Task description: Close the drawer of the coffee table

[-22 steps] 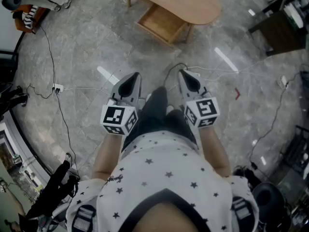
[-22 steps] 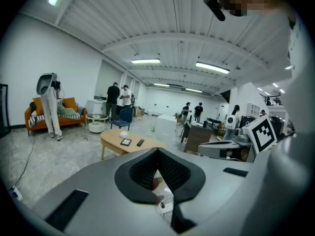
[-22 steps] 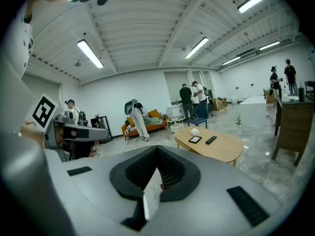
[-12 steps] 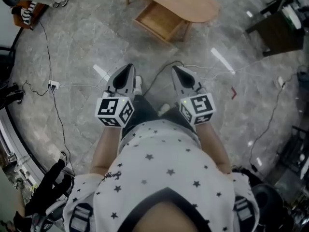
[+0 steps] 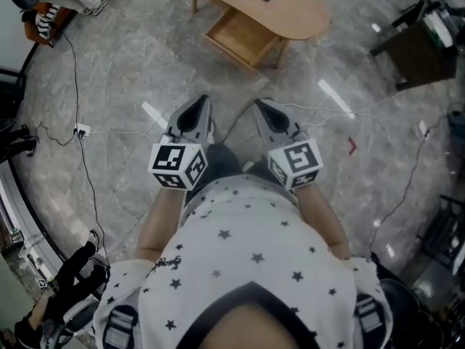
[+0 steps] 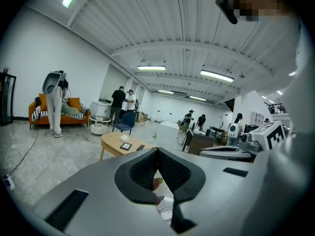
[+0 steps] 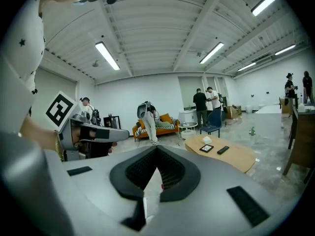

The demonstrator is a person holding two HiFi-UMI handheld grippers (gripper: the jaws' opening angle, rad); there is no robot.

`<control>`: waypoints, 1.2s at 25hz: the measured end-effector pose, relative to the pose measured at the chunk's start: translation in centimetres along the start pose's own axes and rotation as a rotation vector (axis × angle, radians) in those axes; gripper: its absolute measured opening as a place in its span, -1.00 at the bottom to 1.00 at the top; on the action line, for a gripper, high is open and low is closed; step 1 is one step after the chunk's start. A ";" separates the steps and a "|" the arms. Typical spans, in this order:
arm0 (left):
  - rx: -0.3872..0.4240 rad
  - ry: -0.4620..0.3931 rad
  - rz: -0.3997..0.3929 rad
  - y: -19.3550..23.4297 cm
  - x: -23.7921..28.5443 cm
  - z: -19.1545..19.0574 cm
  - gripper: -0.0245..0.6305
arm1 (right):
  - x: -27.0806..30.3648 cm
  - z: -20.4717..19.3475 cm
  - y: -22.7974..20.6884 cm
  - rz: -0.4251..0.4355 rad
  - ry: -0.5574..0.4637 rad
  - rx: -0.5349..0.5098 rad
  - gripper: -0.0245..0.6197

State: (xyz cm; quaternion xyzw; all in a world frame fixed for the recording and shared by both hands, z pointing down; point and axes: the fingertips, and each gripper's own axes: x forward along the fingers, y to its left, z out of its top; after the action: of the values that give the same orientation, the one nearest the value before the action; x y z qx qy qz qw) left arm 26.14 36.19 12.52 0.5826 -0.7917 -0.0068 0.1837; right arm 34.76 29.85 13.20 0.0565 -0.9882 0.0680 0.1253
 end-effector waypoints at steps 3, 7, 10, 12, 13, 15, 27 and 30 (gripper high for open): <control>0.002 0.002 0.010 -0.3 -0.1 -0.2 -0.90 | -0.5 -0.2 0.1 0.010 0.000 0.010 -0.90; -0.007 0.006 0.024 -0.2 -0.3 -0.2 -0.90 | -1.0 -0.4 -0.1 0.011 0.003 0.042 -0.90; -0.003 0.011 0.022 0.4 0.2 0.0 -0.90 | -0.7 -0.6 -0.6 -0.012 0.019 0.054 -0.90; -0.003 0.017 0.014 0.9 0.7 0.0 -0.90 | -0.2 -0.8 -1.1 -0.025 0.026 0.062 -0.90; 0.003 0.019 0.009 1.2 1.1 0.1 -0.90 | 0.2 -0.8 -1.3 -0.029 0.026 0.068 -0.90; 0.019 0.024 0.000 1.7 2.0 0.5 -0.90 | 1.0 -0.8 -1.7 -0.037 0.023 0.079 -0.90; 0.040 0.067 -0.060 7.4 7.4 2.7 -0.90 | 9.4 1.7 -2.8 -0.052 0.019 0.098 -0.90; 0.029 0.074 -0.075 8.4 8.7 3.3 -0.90 | 11.0 2.5 -3.3 -0.056 0.023 0.100 -0.90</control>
State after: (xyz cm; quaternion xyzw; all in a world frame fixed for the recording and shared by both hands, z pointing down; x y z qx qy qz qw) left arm 15.24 30.17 13.75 0.6142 -0.7621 0.0192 0.2040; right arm 24.01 25.19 14.01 0.0896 -0.9801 0.1141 0.1354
